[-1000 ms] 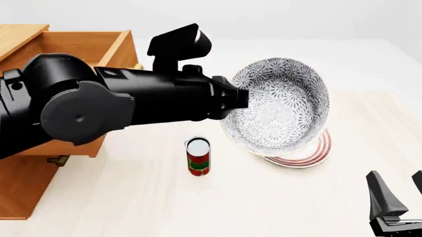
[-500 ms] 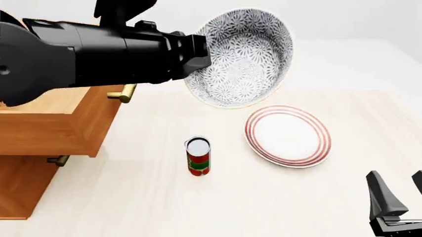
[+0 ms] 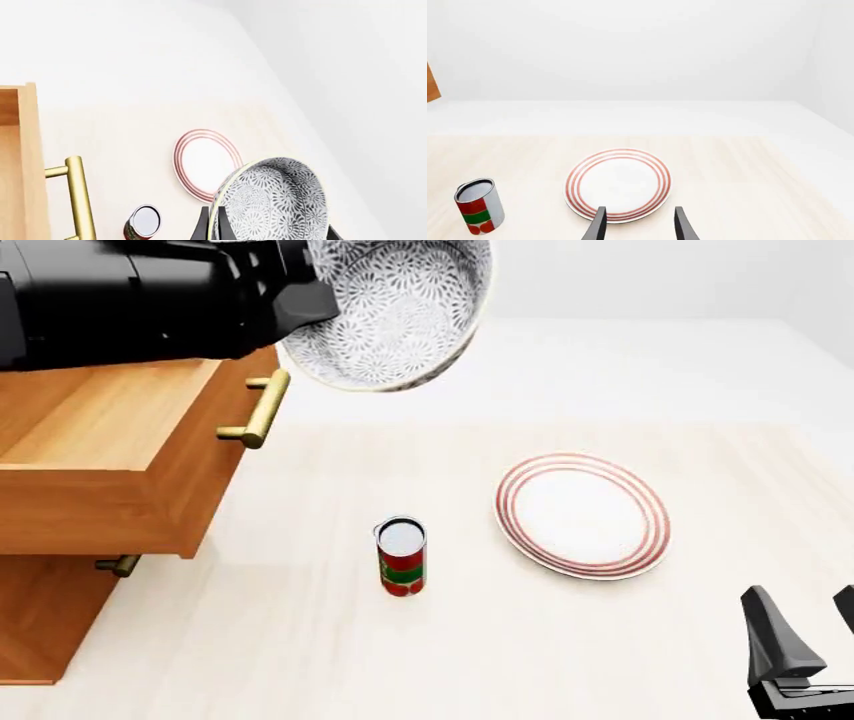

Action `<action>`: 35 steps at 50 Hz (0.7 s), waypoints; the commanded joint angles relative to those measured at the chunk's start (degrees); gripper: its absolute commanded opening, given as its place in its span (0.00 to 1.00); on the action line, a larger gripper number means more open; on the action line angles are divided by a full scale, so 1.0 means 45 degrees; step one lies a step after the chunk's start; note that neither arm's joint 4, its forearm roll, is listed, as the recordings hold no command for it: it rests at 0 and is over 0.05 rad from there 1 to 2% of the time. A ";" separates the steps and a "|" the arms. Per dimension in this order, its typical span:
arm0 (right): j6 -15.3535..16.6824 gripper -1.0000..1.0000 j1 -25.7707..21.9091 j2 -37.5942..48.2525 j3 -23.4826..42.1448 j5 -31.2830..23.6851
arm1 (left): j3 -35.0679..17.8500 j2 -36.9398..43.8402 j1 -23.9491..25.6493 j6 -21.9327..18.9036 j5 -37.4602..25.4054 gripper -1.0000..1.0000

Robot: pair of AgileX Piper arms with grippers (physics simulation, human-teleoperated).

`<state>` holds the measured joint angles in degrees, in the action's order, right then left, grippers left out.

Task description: Put the bowl in the top drawer of the cabinet.

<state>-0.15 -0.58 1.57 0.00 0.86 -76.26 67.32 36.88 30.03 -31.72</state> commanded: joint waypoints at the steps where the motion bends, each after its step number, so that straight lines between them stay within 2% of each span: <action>1: 0.0003 1.00 0.0029 -0.0058 0.0013 -0.0022 | 0.0338 -0.0459 -0.1572 -0.0005 0.0104 0.00; 24: 0.0004 1.00 0.0026 -0.0060 0.0013 -0.0023 | 0.0568 -0.1334 -0.3256 0.0155 -0.0308 0.00; 35: 0.0004 1.00 0.0028 -0.0061 0.0014 -0.0023 | 0.0512 -0.1476 -0.3673 0.0195 -0.0410 0.00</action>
<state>-0.15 -0.58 1.56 0.00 0.86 -74.51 61.73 24.85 31.48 -33.58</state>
